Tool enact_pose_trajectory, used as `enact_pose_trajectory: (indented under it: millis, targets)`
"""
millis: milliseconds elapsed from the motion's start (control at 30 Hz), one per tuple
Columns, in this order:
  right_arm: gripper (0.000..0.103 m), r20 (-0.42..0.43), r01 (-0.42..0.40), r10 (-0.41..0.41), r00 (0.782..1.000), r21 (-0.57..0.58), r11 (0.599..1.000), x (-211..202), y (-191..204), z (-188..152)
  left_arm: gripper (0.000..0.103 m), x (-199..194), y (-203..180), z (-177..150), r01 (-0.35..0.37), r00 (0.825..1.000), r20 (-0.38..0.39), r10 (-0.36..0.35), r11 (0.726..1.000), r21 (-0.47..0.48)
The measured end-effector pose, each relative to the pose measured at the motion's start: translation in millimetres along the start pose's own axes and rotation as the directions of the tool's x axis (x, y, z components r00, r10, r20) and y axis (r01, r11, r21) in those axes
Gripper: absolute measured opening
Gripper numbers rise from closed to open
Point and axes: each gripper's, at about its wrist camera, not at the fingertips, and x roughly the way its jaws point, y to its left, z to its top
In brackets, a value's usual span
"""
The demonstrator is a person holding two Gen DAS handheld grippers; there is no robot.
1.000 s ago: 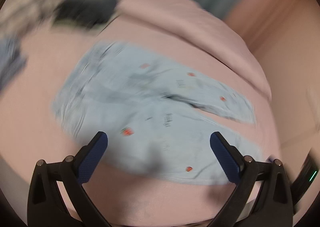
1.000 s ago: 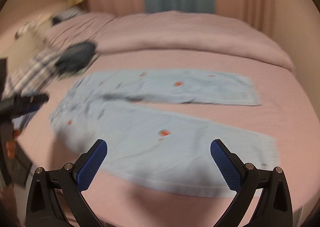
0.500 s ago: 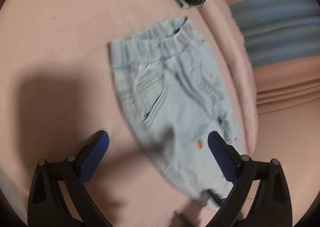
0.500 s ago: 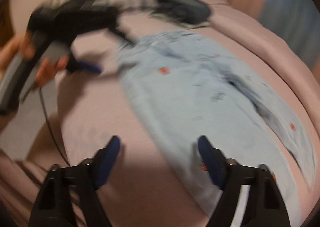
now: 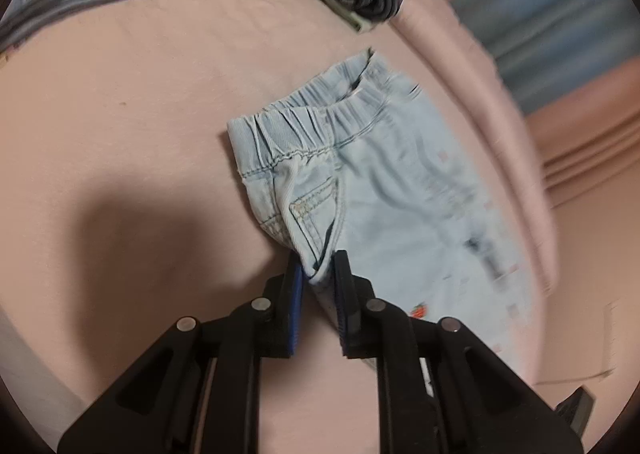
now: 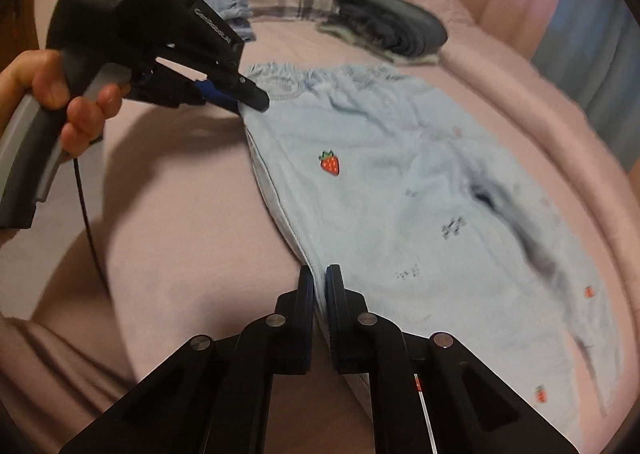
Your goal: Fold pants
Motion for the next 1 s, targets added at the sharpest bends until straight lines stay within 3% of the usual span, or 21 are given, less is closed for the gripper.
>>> enact_pose_trajectory:
  millis: [67, 100, 167, 267, 367, 433, 467, 500, 567, 667, 733, 767, 800, 900, 1000]
  targets:
    - [0.008, -0.003, -0.023, 0.023, 1.0, 0.032, 0.999, 6, -8, 1, 0.033, 5, -4, 3, -0.079, 0.996, -0.032, 0.081, 0.995, 0.057]
    - [0.009, -0.001, -0.053, 0.053, 0.999, 0.07, 0.996, 3, -15, 1, 0.045, 2, -7, 6, -0.101, 0.994, -0.026, 0.104, 0.991, 0.082]
    - [0.021, 0.026, -0.1, 0.097, 0.995, 0.147, 0.984, -12, -32, 2, 0.059, -13, -17, 10, -0.169, 0.986, 0.032, 0.166, 0.973, 0.155]
    - [0.032, 0.073, -0.09, 0.074, 0.995, 0.246, 0.965, -31, -61, -6, 0.062, -27, -40, 16, -0.191, 0.978, 0.13, 0.16, 0.941, 0.279]
    - [0.032, 0.014, 0.011, -0.016, 1.0, 0.326, 0.945, -27, -91, -20, 0.064, -1, -58, 17, -0.114, 0.993, 0.08, 0.09, 0.912, 0.395]
    - [0.032, -0.06, 0.084, -0.068, 0.996, 0.342, 0.936, -18, -105, -34, 0.065, 23, -64, 12, -0.167, 0.986, 0.076, 0.148, 0.868, 0.467]
    - [0.032, -0.115, 0.136, -0.103, 0.988, 0.333, 0.933, -11, -114, -49, 0.064, 44, -59, 10, -0.256, 0.965, 0.088, 0.247, 0.82, 0.511]
    - [0.034, -0.129, 0.148, -0.11, 0.985, 0.334, 0.931, -10, -120, -59, 0.064, 55, -52, 8, -0.275, 0.957, 0.068, 0.283, 0.803, 0.528]
    - [0.038, -0.085, 0.126, -0.1, 0.991, 0.394, 0.911, -23, -144, -86, 0.064, 48, -40, 9, -0.218, 0.974, 0.073, 0.213, 0.815, 0.538]
    - [0.038, -0.163, 0.215, -0.153, 0.975, 0.496, 0.841, -39, -185, -113, 0.062, 40, -36, 17, -0.188, 0.979, 0.042, 0.2, 0.805, 0.563]
    - [0.039, -0.227, 0.273, -0.174, 0.958, 0.548, 0.79, -44, -211, -118, 0.065, 39, -44, 31, -0.173, 0.982, 0.032, 0.188, 0.805, 0.568]
    - [0.04, -0.215, 0.272, -0.179, 0.96, 0.568, 0.777, -47, -225, -114, 0.069, 39, -51, 40, -0.167, 0.984, 0.043, 0.175, 0.799, 0.578]
    - [0.04, -0.191, 0.257, -0.178, 0.965, 0.573, 0.779, -49, -232, -109, 0.077, 41, -61, 52, -0.18, 0.982, 0.069, 0.173, 0.789, 0.588]
    - [0.04, -0.067, 0.147, -0.134, 0.989, 0.577, 0.803, -44, -252, -73, 0.081, 54, -87, 83, -0.227, 0.974, 0.152, 0.169, 0.745, 0.627]
    - [0.046, 0.012, 0.067, -0.087, 0.996, 0.534, 0.843, -22, -271, -30, 0.081, 80, -104, 128, -0.208, 0.978, 0.15, 0.145, 0.746, 0.632]
